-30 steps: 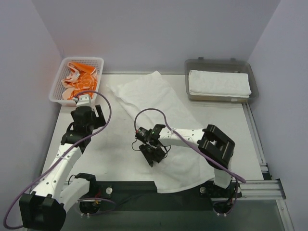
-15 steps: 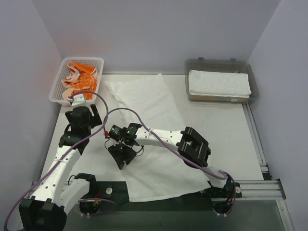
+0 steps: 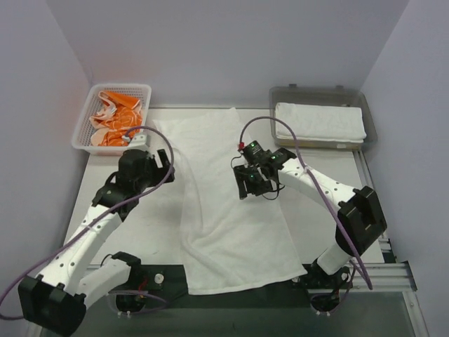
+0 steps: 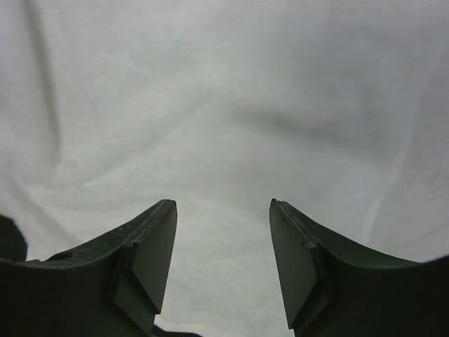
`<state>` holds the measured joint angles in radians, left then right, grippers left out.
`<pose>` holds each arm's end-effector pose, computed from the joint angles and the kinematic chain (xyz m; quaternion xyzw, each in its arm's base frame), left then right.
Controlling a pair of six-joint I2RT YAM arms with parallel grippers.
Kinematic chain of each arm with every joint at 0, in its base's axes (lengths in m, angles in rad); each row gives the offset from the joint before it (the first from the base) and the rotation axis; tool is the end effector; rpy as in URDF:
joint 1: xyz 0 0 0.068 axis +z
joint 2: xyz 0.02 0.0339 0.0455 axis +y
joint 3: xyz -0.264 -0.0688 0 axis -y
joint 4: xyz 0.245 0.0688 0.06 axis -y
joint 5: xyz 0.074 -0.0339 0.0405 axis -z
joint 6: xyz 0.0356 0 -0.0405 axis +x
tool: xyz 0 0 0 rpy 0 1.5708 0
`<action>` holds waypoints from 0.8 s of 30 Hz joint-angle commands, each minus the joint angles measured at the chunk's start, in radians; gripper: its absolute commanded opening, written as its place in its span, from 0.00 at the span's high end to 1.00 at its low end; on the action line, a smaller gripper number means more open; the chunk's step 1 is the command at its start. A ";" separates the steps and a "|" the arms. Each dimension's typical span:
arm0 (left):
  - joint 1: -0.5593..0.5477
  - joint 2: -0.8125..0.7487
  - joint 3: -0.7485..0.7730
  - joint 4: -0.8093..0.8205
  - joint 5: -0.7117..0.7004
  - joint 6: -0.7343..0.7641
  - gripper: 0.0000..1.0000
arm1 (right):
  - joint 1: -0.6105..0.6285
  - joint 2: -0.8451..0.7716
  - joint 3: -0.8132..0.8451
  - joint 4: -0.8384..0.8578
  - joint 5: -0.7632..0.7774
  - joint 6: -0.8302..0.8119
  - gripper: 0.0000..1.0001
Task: Fold and stack the towels
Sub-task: Flatten out the crumpled towel
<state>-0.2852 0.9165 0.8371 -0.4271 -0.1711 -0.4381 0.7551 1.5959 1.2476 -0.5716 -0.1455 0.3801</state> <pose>0.1972 -0.0515 0.3104 -0.1088 0.8527 -0.1100 0.4989 0.2467 0.2392 0.2633 -0.1990 0.9241 0.2295 0.2319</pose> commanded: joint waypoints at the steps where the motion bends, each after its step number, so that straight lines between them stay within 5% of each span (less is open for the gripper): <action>1: -0.158 0.096 0.045 0.007 0.056 -0.073 0.14 | -0.095 0.025 -0.074 -0.019 0.058 -0.056 0.45; 12: -0.362 0.323 -0.065 0.132 0.048 -0.220 0.16 | -0.263 0.035 -0.328 0.033 -0.040 0.074 0.48; 24: -0.358 0.285 -0.197 0.159 -0.022 -0.266 0.18 | -0.283 -0.397 -0.705 0.032 -0.055 0.292 0.46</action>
<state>-0.6468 1.2400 0.6300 -0.3172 -0.1390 -0.6884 0.4644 1.2877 0.5922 -0.4732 -0.2100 0.5972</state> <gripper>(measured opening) 0.823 0.534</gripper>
